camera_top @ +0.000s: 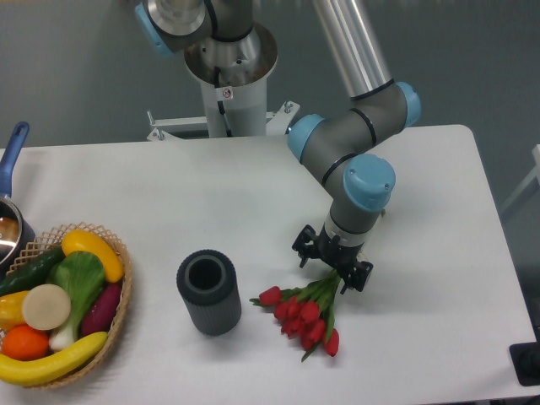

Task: Pick up the flowers from the table
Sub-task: 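Lower the gripper around the tulip stems below the blooms, then close the gripper on the tulip stems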

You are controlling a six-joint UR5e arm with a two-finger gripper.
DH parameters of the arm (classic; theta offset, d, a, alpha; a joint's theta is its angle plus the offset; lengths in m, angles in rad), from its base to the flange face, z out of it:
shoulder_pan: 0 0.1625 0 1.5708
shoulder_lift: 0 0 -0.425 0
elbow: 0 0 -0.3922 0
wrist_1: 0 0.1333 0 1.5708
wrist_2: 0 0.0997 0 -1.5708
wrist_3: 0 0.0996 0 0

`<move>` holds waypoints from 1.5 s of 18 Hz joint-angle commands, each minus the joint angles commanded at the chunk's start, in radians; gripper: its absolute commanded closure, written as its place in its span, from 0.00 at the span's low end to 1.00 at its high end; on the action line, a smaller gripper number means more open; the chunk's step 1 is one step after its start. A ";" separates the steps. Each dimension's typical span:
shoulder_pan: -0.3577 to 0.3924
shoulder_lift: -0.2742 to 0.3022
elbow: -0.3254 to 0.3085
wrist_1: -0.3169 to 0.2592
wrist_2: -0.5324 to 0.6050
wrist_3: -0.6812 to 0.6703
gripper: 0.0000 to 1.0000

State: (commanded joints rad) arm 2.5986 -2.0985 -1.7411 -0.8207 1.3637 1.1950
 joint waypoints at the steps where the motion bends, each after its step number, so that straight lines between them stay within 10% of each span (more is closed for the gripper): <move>1: 0.000 -0.002 0.000 0.000 0.000 0.000 0.00; 9: -0.008 -0.012 0.005 0.008 0.018 0.002 0.01; 18: -0.009 -0.006 0.003 0.008 0.021 -0.006 0.61; 27: -0.008 0.003 -0.002 0.011 0.020 -0.006 0.72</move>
State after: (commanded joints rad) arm 2.5909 -2.0954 -1.7426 -0.8099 1.3837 1.1888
